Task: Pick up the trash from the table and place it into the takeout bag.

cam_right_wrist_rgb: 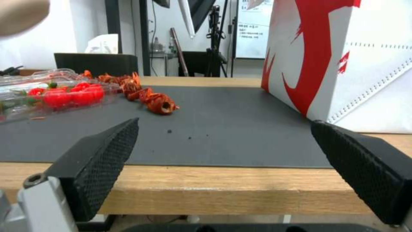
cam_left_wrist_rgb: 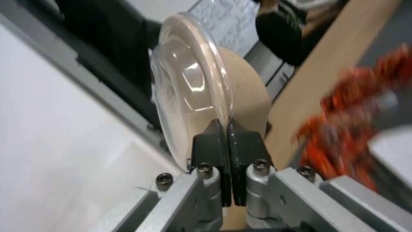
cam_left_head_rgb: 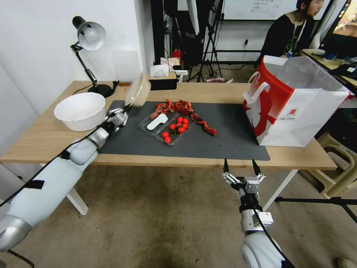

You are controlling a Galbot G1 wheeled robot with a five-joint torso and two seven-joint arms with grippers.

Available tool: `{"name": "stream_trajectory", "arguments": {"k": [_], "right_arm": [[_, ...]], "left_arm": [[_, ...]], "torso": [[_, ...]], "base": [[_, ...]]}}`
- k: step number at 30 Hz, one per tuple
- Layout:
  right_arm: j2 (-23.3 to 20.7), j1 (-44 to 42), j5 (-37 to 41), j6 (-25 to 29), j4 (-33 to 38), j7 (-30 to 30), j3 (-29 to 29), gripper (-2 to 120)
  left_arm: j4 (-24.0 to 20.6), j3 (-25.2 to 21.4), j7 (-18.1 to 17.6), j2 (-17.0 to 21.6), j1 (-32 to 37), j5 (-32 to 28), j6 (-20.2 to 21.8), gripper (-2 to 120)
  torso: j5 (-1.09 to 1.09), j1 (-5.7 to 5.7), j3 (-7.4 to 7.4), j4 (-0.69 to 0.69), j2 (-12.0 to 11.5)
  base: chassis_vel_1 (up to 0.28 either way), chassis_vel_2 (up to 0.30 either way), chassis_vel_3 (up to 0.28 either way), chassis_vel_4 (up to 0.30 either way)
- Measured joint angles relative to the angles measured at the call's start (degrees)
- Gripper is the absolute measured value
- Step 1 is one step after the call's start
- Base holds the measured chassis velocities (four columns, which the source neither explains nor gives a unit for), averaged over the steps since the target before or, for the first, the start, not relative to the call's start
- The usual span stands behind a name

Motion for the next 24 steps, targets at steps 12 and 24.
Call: {"name": "stream_trajectory", "arguments": {"k": [12, 24], "right_arm": [[-0.1, -0.2, 0.0, 0.0, 0.2, 0.0, 0.0, 100], [0.3, -0.7, -0.1, 0.1, 0.9, 0.0, 1.0, 100]], "left_arm": [[-3.2, 4.0, 0.0, -0.1, -4.5, -3.0, -0.2, 0], [-5.0, 22.9, -0.3, -7.1, -27.3, -12.0, 3.1, 0]], "torso": [[0.00, 0.00, 0.00, -0.02, 0.0], [0.03, 0.01, 0.00, -0.01, 0.0]], "base": [[0.000, 0.000, 0.000, 0.000], [0.000, 0.000, 0.000, 0.000]]}}
